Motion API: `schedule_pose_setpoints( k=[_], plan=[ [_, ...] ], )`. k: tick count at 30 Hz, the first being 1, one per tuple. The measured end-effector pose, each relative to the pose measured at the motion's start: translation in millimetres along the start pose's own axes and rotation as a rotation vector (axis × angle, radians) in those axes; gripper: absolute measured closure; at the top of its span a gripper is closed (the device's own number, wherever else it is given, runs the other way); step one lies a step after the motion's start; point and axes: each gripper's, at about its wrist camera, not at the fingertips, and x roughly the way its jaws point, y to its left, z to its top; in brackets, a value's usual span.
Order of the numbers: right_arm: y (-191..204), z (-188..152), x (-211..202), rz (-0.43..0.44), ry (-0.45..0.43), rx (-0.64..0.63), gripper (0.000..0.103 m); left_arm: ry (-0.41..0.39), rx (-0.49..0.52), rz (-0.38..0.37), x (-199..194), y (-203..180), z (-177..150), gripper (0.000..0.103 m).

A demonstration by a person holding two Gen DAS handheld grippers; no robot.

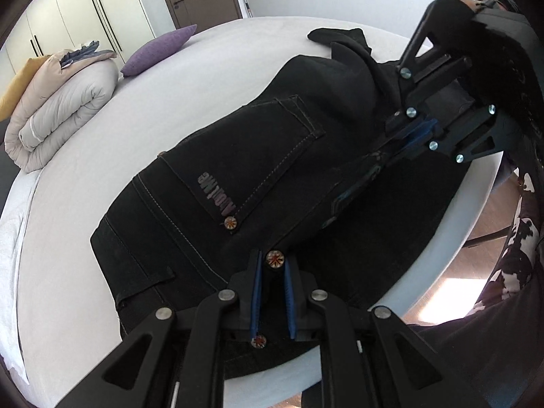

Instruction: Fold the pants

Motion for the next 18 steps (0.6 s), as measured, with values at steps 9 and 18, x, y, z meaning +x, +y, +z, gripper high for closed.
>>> schedule_pose_setpoints(
  k=[9, 18],
  plan=[
    [22.9, 18.8, 3.8, -0.007, 0.009, -0.027, 0.098, 0.022, 0.024, -0.003, -2.0, 6.1, -8.4, 0.091],
    [59.0, 48.9, -7.2, 0.004, 0.013, -0.062, 0.098, 0.026, -0.014, 0.017, 8.8, 19.4, -18.4, 0.085]
  ],
)
